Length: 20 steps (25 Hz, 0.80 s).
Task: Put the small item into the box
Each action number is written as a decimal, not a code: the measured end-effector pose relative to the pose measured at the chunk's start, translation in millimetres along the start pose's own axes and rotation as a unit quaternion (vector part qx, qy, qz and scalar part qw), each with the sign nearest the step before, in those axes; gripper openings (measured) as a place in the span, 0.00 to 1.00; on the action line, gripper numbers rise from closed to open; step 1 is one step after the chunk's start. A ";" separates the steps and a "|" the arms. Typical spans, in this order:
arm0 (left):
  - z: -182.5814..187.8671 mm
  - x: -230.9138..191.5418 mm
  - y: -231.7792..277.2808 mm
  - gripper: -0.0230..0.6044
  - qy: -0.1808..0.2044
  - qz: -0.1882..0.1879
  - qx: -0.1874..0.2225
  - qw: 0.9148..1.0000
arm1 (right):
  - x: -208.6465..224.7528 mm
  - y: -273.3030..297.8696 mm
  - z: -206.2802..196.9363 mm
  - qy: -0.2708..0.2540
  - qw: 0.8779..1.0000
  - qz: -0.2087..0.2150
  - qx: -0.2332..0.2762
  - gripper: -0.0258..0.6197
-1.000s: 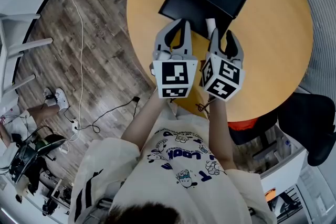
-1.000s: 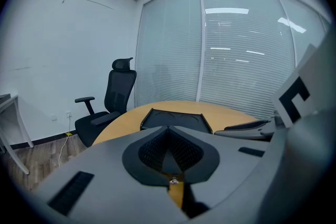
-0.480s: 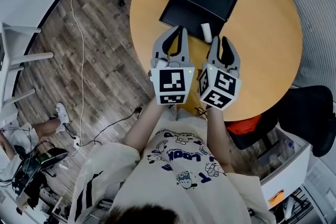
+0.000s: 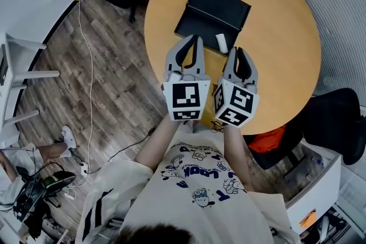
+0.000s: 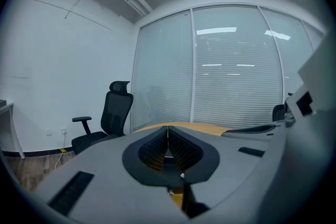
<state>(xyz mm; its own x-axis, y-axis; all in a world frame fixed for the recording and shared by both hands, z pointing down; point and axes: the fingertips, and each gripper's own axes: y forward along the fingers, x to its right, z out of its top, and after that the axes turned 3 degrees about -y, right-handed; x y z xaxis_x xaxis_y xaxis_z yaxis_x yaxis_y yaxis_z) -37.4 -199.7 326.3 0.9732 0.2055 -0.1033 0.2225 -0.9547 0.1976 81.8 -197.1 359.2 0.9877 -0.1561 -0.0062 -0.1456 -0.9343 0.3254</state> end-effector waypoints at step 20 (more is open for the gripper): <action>50.7 7.0 -44.4 0.06 0.014 -0.011 0.062 0.998 | -14.7 -50.4 54.3 -0.010 0.997 -0.002 0.075 0.11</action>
<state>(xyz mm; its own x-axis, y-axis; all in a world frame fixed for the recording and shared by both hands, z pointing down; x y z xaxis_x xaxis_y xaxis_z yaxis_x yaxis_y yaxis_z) -43.5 -166.8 267.4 0.9700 0.2300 -0.0791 0.2358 -0.9690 0.0740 71.5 -165.1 291.5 0.9872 -0.1572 -0.0267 -0.1499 -0.9722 0.1799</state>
